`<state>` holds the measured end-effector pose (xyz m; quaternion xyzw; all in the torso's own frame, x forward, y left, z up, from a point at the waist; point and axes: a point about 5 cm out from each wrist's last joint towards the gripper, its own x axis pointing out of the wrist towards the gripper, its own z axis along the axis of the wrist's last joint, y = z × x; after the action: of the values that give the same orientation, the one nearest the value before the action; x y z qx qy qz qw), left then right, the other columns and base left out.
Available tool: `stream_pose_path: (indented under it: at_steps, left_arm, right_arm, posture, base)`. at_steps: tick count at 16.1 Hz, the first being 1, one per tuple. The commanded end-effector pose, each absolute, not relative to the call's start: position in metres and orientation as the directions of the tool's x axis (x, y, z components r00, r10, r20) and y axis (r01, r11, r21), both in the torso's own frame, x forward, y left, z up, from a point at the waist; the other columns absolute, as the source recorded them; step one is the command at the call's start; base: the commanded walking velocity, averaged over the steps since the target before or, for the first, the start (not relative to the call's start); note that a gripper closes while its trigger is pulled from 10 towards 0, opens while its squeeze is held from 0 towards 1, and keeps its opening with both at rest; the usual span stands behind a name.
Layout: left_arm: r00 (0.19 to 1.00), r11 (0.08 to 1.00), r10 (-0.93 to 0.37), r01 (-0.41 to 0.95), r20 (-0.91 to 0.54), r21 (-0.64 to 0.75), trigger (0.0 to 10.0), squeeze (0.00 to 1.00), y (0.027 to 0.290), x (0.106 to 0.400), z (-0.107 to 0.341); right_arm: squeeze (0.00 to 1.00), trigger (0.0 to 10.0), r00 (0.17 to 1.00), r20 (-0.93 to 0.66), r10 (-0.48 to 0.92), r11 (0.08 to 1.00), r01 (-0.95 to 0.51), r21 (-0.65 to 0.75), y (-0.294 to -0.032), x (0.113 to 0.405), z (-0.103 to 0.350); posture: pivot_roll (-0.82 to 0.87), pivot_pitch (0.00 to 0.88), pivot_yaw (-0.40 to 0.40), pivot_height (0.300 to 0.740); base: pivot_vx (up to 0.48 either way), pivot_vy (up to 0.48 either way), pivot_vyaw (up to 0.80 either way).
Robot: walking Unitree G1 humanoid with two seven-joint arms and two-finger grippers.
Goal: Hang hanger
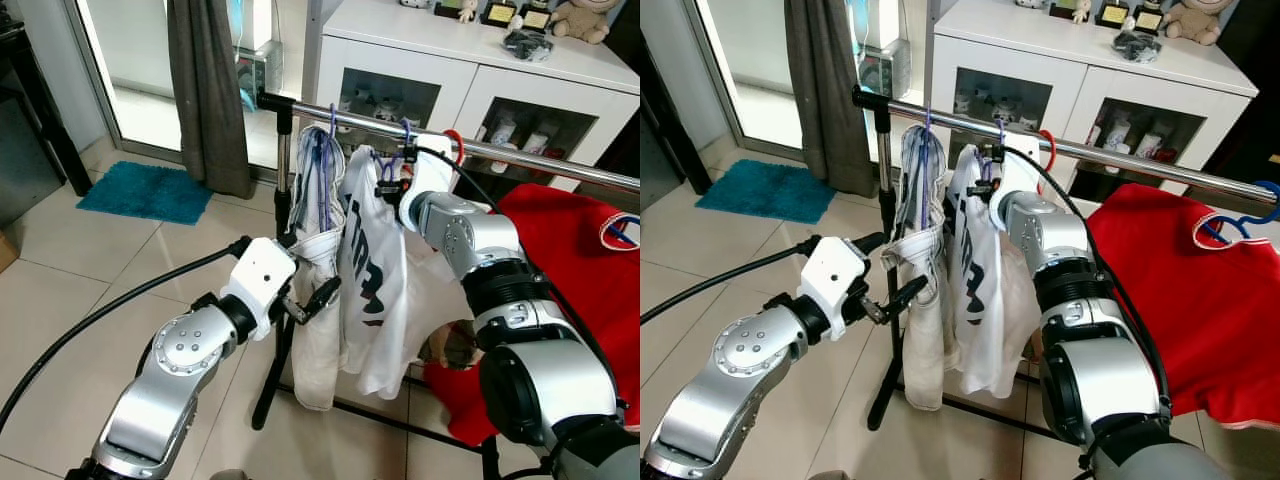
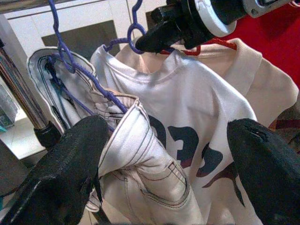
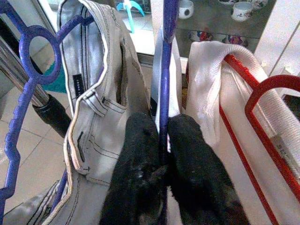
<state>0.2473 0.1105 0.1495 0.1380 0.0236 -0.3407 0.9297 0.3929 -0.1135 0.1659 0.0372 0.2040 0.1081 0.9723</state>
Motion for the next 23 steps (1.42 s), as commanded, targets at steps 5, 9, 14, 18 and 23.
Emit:
stream_pose_path:
  at_steps: [5, 9, 14, 18, 23]
  left_arm:
    - [0.755, 0.715, -0.639, 0.653, -0.146, 0.249, 10.0, 0.0, 0.1074, 0.2456, 0.148]
    - [0.754, 0.712, -0.64, 0.655, -0.149, 0.253, 10.0, 0.0, 0.1077, 0.2457, 0.1482]
    - [0.748, 0.705, -0.644, 0.661, -0.156, 0.258, 10.0, 0.0, 0.1081, 0.2459, 0.148]
    - [0.748, 0.704, -0.645, 0.661, -0.156, 0.26, 10.0, 0.0, 0.1074, 0.2463, 0.148]
    - [0.751, 0.705, -0.642, 0.658, -0.155, 0.264, 10.0, 0.0, 0.1075, 0.2466, 0.1483]
  right_arm:
    - [0.0, 0.0, 0.911, -0.355, 0.21, 0.977, -0.183, 0.11, -0.1149, 0.3992, 0.177]
    - [0.0, 10.0, 0.922, -0.328, 0.203, 0.979, -0.187, 0.083, -0.1132, 0.4009, 0.1804]
    - [1.0, 10.0, 0.929, -0.331, 0.166, 0.986, -0.152, 0.069, -0.113, 0.4059, 0.1821]
    - [0.0, 10.0, 0.918, -0.359, 0.168, 0.986, -0.159, 0.055, -0.1101, 0.4061, 0.1775]
    - [0.0, 0.0, 0.915, -0.356, 0.191, 0.982, -0.176, 0.075, -0.1068, 0.4066, 0.1754]
  posture:
    - [0.1, 0.0, -0.094, 0.74]
    - [0.11, 0.0, -0.091, 0.74]
    - [0.11, 0.0, -0.092, 0.74]
    - [0.12, 0.0, -0.099, 0.74]
    - [0.11, 0.0, -0.104, 0.74]
  base:
    - [0.0, 0.0, 0.0]
    - [0.0, 0.0, 0.0]
    - [0.0, 0.0, 0.0]
    - [0.0, 0.0, 0.0]
    - [0.0, 0.0, 0.0]
